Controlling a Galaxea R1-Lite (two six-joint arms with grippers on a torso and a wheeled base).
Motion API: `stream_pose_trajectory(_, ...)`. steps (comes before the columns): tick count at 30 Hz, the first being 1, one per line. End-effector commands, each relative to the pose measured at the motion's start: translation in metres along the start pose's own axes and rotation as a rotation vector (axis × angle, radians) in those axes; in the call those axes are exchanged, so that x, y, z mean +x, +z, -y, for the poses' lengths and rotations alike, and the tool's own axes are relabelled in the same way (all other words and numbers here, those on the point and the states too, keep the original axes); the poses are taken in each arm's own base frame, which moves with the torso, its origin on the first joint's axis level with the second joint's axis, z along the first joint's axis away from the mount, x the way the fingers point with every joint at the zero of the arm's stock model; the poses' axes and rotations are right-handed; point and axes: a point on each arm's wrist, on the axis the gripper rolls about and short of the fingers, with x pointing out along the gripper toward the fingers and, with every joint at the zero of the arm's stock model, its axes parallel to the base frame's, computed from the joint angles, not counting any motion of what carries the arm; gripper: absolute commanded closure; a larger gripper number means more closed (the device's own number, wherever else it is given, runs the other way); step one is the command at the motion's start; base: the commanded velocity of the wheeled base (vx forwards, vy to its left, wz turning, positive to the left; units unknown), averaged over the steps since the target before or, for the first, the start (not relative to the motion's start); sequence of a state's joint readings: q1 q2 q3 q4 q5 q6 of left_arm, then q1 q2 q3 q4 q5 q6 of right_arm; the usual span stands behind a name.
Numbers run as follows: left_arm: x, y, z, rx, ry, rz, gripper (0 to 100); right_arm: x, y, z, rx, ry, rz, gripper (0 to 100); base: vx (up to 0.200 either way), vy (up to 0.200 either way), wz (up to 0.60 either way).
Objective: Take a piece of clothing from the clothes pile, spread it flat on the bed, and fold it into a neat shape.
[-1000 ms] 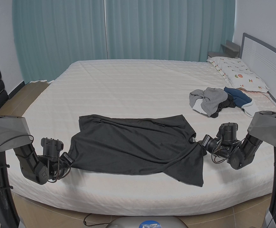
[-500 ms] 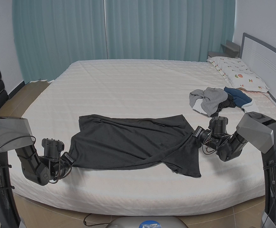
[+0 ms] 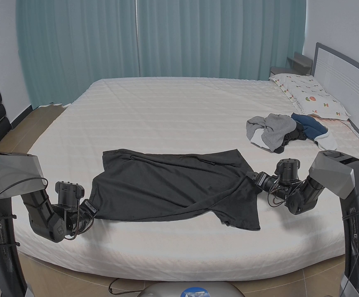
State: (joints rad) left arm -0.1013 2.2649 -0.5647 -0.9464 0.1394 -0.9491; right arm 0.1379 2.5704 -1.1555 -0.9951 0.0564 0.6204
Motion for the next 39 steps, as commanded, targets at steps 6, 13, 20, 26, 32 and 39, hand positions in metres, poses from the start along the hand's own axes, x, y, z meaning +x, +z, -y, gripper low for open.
stream_pose_trajectory(6, 0.0, 0.0, 0.0, 0.001, 0.002, -0.001, 100, -0.071, 0.025, 0.005, 0.03, 0.074, -0.064, 0, 0.0, 0.0, 0.0)
stream_pose_trajectory(13, 0.0, -0.001, -0.002, 0.002, 0.005, -0.007, 100, -0.096, -0.012, 0.011, 0.042, 0.106, -0.231, 0, 0.0, 0.0, 0.0)
stream_pose_trajectory(20, -0.001, -0.002, -0.003, 0.003, 0.008, -0.009, 100, -0.09, -0.036, 0.003, 0.025, 0.121, -0.303, 0, 0.0, 0.0, 0.0)
stream_pose_trajectory(26, -0.001, -0.002, -0.004, 0.002, 0.011, -0.012, 100, -0.081, -0.051, -0.002, 0.008, 0.128, -0.332, 0, 0.0, 0.0, 0.0)
stream_pose_trajectory(32, -0.001, -0.002, -0.004, 0.002, 0.011, -0.012, 100, -0.073, -0.051, -0.001, 0.009, 0.133, -0.324, 0, 0.0, 0.0, 0.0)
stream_pose_trajectory(39, -0.001, -0.002, -0.004, 0.002, 0.012, -0.014, 100, -0.07, -0.053, -0.009, -0.006, 0.15, -0.317, 100, 0.0, 0.0, 0.0)
